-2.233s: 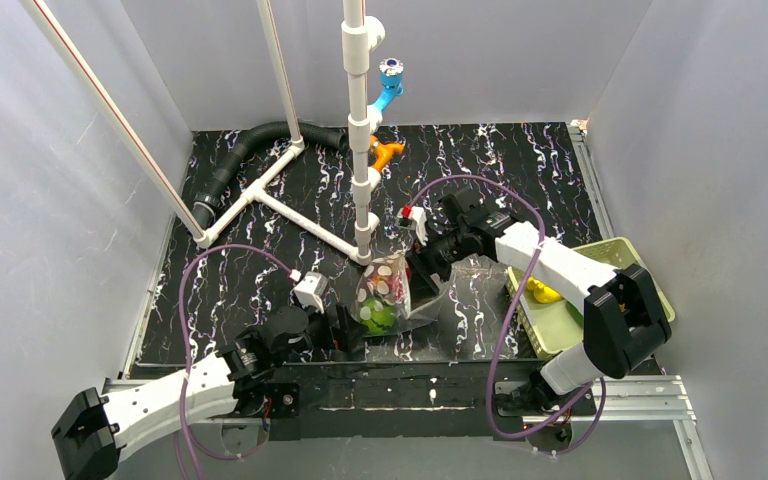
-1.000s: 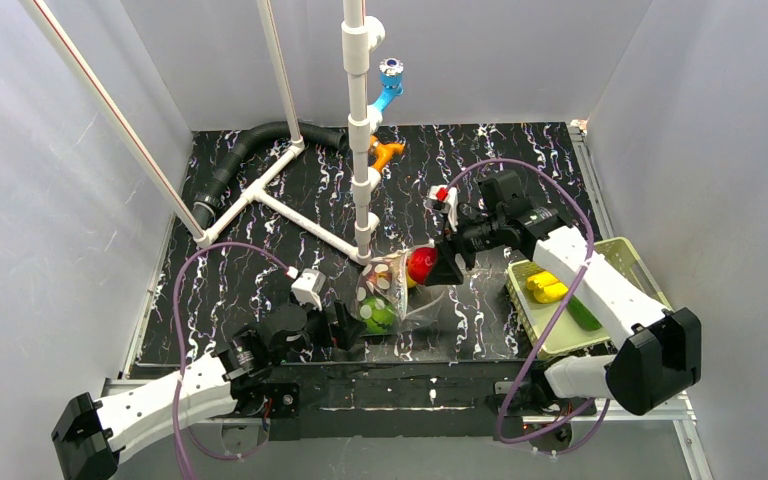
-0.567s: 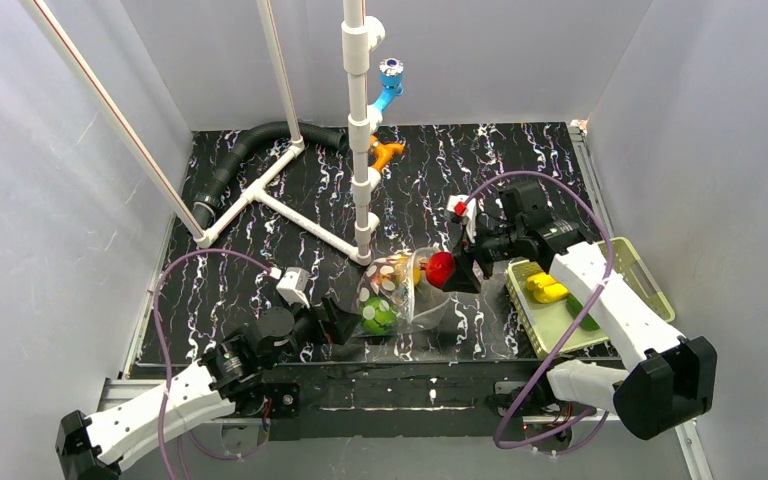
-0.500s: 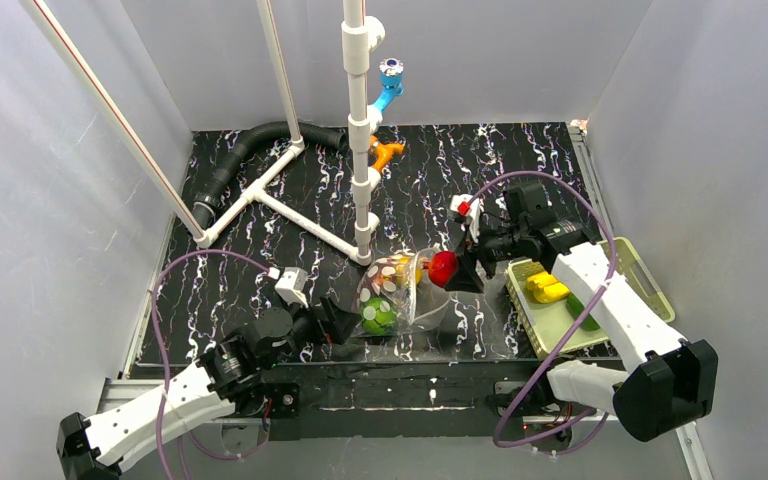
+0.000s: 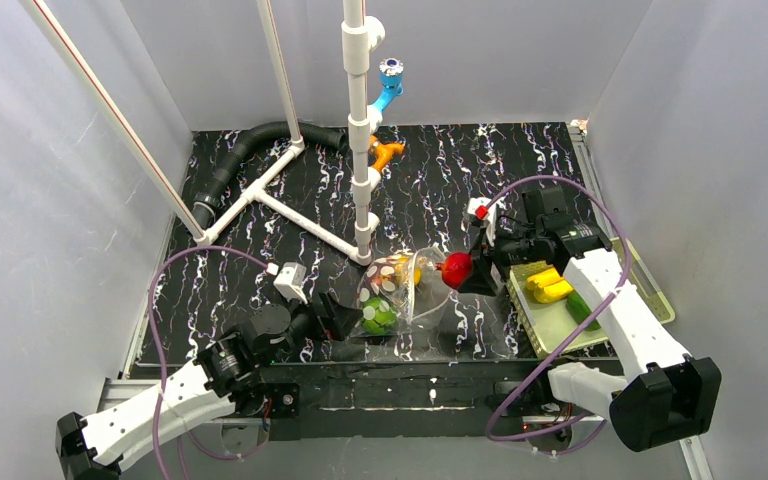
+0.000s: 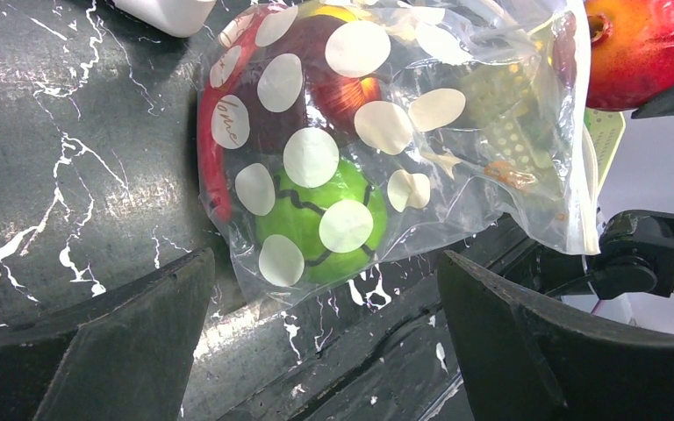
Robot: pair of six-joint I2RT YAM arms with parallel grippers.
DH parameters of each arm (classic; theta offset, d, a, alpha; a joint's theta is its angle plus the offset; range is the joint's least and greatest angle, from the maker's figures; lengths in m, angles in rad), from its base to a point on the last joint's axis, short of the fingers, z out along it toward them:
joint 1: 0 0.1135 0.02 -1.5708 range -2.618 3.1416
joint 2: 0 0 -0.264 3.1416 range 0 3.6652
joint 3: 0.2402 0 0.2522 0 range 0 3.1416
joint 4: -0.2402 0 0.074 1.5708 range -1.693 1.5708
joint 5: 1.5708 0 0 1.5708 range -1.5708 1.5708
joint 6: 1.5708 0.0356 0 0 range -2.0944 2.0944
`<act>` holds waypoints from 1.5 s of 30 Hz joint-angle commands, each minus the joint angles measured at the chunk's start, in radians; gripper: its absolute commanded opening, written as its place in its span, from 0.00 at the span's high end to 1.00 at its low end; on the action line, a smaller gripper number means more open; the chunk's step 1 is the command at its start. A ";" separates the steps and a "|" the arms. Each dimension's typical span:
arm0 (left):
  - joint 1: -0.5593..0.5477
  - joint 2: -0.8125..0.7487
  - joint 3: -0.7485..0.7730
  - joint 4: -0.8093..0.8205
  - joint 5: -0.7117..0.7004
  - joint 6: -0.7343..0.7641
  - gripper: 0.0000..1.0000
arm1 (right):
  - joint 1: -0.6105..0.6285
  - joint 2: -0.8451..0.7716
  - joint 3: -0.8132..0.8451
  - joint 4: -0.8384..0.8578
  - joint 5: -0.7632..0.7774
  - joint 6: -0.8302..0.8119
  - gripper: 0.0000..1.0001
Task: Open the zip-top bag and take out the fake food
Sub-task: Pick up the fake fruit from the zipper food storage bag, then place the fake fruit in the bin.
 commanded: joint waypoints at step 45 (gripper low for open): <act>-0.005 -0.071 0.026 -0.099 -0.025 0.019 0.02 | -0.509 -0.061 -0.036 0.063 0.233 0.088 0.79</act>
